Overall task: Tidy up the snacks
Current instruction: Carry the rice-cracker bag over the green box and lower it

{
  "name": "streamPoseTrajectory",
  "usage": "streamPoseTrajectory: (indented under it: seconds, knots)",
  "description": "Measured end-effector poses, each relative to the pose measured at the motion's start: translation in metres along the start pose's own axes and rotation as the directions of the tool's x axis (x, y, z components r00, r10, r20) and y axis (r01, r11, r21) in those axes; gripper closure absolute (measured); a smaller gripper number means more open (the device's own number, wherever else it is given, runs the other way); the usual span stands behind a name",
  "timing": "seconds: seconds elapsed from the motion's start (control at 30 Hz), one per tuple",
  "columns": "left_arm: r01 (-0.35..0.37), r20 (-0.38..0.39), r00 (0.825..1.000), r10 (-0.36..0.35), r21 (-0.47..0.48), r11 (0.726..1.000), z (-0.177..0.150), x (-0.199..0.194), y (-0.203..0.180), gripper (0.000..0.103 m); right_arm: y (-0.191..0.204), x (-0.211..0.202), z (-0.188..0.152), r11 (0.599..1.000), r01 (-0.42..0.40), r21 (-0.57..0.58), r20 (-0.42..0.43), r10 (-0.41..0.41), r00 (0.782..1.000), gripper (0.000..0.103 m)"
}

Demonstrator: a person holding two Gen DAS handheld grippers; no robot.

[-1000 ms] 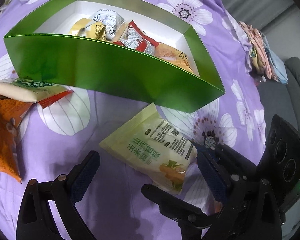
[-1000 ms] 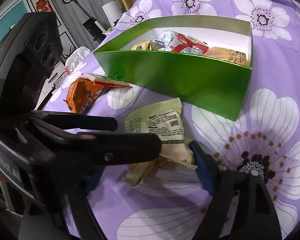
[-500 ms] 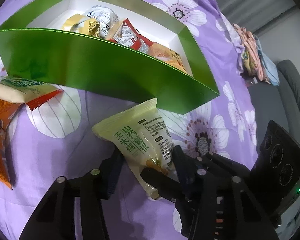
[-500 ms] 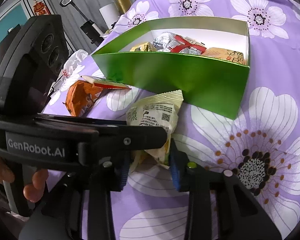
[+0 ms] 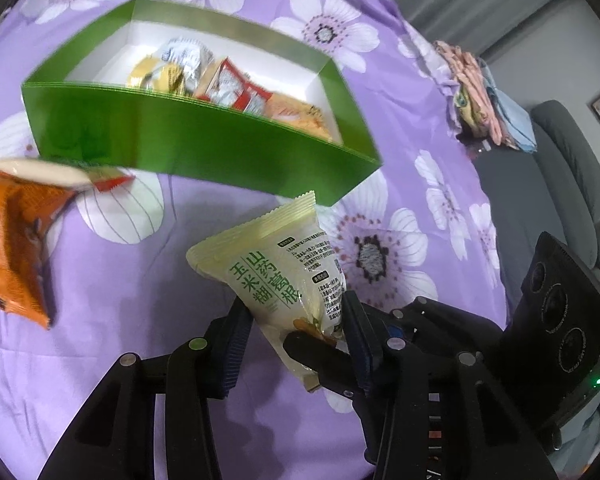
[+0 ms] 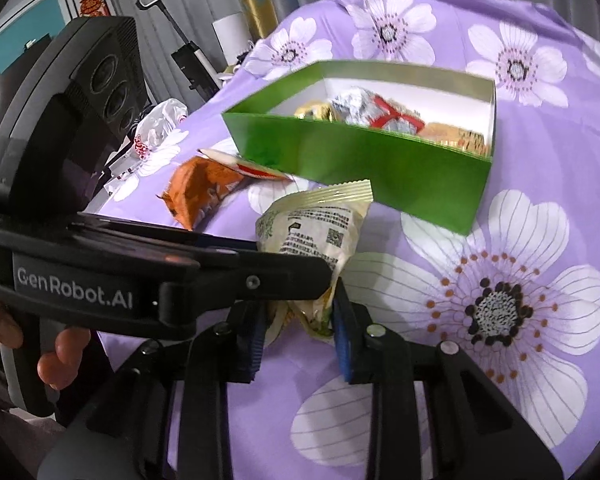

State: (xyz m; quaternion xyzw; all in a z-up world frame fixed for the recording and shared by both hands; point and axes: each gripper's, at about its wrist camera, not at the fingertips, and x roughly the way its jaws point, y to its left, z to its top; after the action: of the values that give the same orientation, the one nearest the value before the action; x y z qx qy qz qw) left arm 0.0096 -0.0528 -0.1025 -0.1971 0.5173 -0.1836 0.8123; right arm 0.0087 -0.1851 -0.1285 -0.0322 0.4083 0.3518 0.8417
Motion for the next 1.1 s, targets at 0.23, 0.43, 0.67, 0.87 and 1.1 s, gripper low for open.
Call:
streamPoseTrajectory:
  seconds: [0.23,0.43,0.67,0.87,1.1]
  knots:
    - [-0.014,0.072,0.997,0.01,0.065,0.998,0.014,-0.022,-0.019,0.058,0.004,-0.021,0.02,0.999,0.023,-0.032,0.072,-0.02,0.997,0.074]
    - [-0.02,0.131,0.991,0.007,0.096,0.995,0.037,-0.033,-0.028,0.058,-0.001,-0.028,0.045,0.997,0.047,-0.066,0.129,-0.038,0.991,0.073]
    - [-0.022,0.185,0.983,-0.001,0.122,0.992,0.074,-0.035,-0.032,0.058,-0.015,-0.027,0.08,0.993,0.084,-0.087,0.18,-0.067,0.981,0.073]
    - [-0.019,0.196,0.981,-0.007,0.132,0.991,0.108,-0.027,-0.029,0.058,-0.031,-0.015,0.108,0.992,0.095,-0.081,0.19,-0.078,0.979,0.073]
    - [-0.019,0.164,0.987,0.002,0.102,0.995,0.141,-0.005,-0.01,0.058,-0.05,0.016,0.13,0.995,0.082,-0.064,0.145,-0.072,0.987,0.073]
